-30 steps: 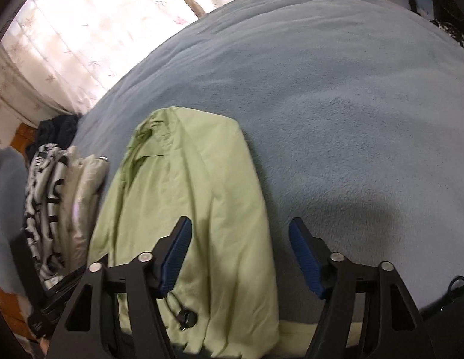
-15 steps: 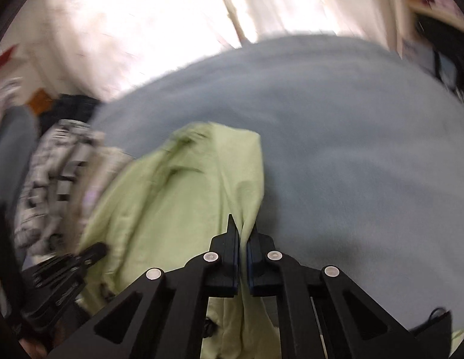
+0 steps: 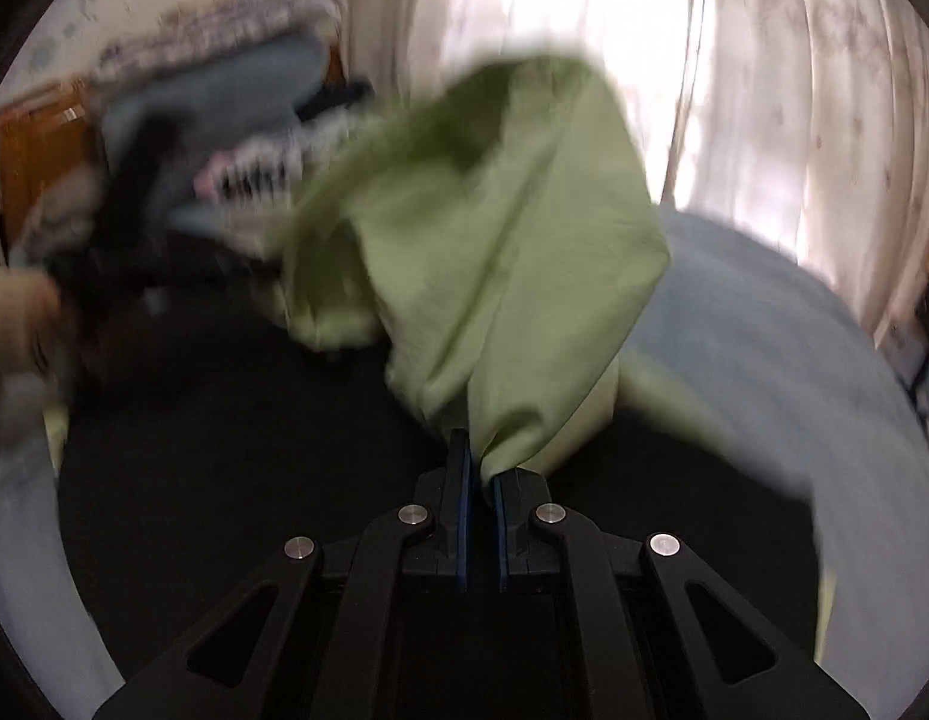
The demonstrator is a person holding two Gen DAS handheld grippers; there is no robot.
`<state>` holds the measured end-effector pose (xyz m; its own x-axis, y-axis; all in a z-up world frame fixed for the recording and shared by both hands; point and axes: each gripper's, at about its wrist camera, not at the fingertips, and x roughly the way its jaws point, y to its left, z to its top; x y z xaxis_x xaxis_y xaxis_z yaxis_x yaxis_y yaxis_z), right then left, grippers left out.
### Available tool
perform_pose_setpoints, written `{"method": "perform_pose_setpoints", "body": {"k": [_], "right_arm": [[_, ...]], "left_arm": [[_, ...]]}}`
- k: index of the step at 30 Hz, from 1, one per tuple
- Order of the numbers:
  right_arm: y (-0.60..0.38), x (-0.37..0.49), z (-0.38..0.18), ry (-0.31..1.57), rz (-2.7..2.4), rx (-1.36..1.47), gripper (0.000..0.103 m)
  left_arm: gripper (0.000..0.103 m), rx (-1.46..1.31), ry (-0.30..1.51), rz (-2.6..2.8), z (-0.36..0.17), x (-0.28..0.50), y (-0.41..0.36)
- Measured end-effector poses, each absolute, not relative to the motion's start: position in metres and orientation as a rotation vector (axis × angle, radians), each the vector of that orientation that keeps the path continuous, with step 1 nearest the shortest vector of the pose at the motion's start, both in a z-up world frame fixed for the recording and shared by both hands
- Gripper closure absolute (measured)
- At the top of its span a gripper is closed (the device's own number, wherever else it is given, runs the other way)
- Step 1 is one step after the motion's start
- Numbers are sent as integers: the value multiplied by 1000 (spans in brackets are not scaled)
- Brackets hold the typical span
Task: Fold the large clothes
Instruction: 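Grasp the green hood with both tools and fold it over the bundle, then open both tools and lay the hood flat on the black bundle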
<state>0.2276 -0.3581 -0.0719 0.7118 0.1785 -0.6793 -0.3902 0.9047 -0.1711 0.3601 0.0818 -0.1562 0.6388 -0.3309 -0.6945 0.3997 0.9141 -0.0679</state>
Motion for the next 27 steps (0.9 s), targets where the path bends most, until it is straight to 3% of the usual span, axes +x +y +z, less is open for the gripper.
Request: {"method": "perform_pose_setpoints", "body": {"k": [3, 6, 10, 21, 24, 26, 27], "right_arm": [[-365, 215, -85, 760, 281, -297, 94], [-374, 209, -85, 803, 264, -233, 83], [-388, 199, -71, 808, 266, -155, 58], [-390, 156, -30, 865, 273, -15, 52], [-395, 126, -14, 860, 286, 38, 37], [-397, 113, -8, 849, 304, 87, 31], [-396, 110, -5, 848, 312, 106, 31]], "left_arm": [[102, 112, 810, -415, -163, 347, 85], [102, 119, 842, -408, -170, 337, 85], [102, 106, 880, -381, -173, 336, 87], [101, -88, 980, -421, -153, 280, 127], [78, -177, 993, -468, -143, 263, 133], [53, -229, 988, -494, -136, 253, 135], [51, -248, 981, -505, -131, 248, 133]]}}
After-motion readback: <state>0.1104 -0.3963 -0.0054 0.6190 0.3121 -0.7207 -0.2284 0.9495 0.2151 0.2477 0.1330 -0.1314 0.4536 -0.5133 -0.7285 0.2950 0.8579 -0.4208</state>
